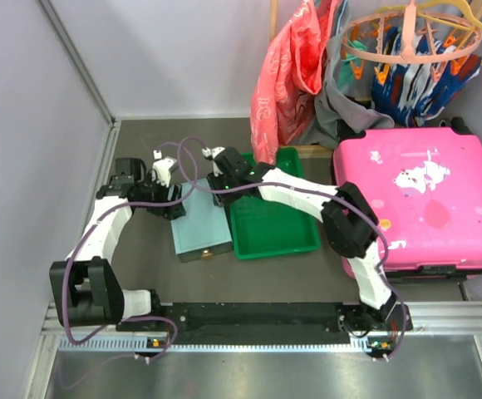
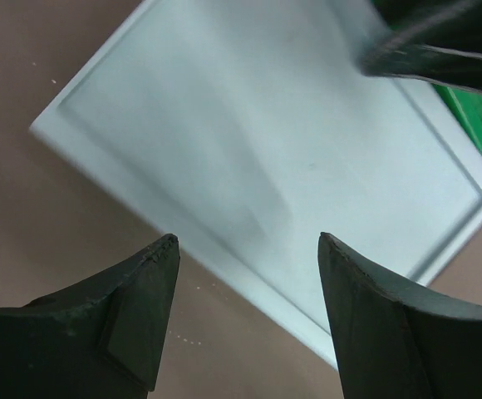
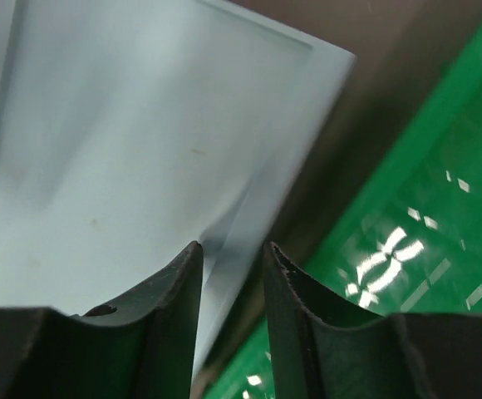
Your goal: Open, take out, and arrange the luggage
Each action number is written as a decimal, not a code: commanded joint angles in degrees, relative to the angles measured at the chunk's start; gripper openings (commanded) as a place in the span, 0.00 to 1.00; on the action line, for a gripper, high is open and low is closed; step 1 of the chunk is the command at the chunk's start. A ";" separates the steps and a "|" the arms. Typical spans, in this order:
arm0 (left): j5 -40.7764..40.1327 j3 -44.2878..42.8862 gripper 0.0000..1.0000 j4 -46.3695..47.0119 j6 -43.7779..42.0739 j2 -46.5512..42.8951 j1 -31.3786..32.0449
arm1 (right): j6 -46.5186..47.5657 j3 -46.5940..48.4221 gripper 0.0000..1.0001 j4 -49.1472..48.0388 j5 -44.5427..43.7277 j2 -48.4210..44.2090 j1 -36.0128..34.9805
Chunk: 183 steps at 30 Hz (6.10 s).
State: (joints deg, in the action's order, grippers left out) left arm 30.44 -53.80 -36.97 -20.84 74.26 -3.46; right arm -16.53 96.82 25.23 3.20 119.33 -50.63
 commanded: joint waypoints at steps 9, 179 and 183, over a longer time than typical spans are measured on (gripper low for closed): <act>11.13 -5.97 0.75 -16.72 -22.90 -3.59 0.03 | -1.67 17.54 0.29 -5.19 2.25 10.06 0.36; -19.61 -10.08 0.77 12.29 -25.66 22.59 30.27 | 4.58 -22.55 0.87 11.16 -8.76 -53.06 55.53; -23.49 -12.29 0.38 8.86 -24.69 24.79 30.27 | 4.06 -19.74 0.89 9.22 -3.38 -49.73 69.50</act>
State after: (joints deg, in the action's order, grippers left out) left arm 12.47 -62.19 -26.89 -46.26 98.91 26.89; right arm -12.05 73.23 36.34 -6.31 68.07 9.96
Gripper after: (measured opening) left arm 0.519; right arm 0.886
